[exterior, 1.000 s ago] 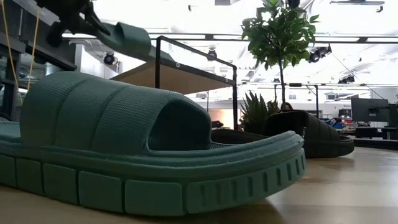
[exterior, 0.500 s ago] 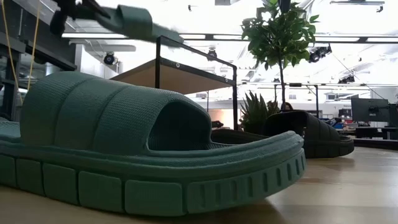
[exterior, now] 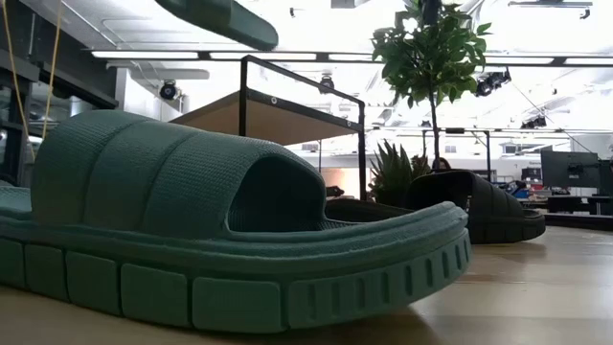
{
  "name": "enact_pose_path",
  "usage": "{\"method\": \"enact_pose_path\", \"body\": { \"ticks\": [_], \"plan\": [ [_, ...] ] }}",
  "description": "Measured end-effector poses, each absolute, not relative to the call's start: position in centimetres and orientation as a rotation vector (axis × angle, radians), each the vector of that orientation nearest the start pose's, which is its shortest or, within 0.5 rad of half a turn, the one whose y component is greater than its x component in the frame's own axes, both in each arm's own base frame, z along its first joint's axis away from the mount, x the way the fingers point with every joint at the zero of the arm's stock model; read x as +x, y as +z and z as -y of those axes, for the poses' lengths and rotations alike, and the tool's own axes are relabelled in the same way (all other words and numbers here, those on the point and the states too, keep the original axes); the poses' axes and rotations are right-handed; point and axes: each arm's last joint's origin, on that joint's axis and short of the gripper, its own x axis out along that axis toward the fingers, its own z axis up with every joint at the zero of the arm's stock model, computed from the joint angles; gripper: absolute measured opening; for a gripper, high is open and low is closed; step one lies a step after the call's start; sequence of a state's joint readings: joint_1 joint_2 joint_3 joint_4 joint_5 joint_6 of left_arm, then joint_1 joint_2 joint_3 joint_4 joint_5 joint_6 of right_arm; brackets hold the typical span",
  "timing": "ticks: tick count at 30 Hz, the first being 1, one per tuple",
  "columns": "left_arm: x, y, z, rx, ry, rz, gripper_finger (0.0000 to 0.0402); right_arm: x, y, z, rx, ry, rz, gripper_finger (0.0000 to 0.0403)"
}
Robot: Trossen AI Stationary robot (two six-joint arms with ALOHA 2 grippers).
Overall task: Pick and place slippers onto the shelf
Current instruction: Put the right green pair of slippers on the shelf
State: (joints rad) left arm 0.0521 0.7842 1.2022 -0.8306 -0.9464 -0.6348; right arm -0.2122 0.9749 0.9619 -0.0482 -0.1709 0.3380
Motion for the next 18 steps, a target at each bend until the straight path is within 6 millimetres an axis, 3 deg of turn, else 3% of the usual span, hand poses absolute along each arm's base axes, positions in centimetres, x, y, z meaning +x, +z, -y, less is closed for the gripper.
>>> {"method": "enact_pose_path", "body": {
  "ticks": [10, 15, 18],
  "plan": [
    [13.2, 41.5, -3.0, -0.308, 1.085, -0.24, 0.0026, 20.7, 37.3, 4.7, 0.358, 0.065, -0.07, 0.0119],
    [13.1, 40.9, -3.0, -0.443, 1.143, -0.16, 0.0026, 20.5, 37.4, 5.1, 0.357, 0.051, -0.064, 0.0119],
    [13.1, 39.6, -3.0, -0.559, 1.177, -0.151, 0.0026, 20.3, 37.6, 5.3, 0.346, 0.045, -0.046, 0.0119]
  ]
}}
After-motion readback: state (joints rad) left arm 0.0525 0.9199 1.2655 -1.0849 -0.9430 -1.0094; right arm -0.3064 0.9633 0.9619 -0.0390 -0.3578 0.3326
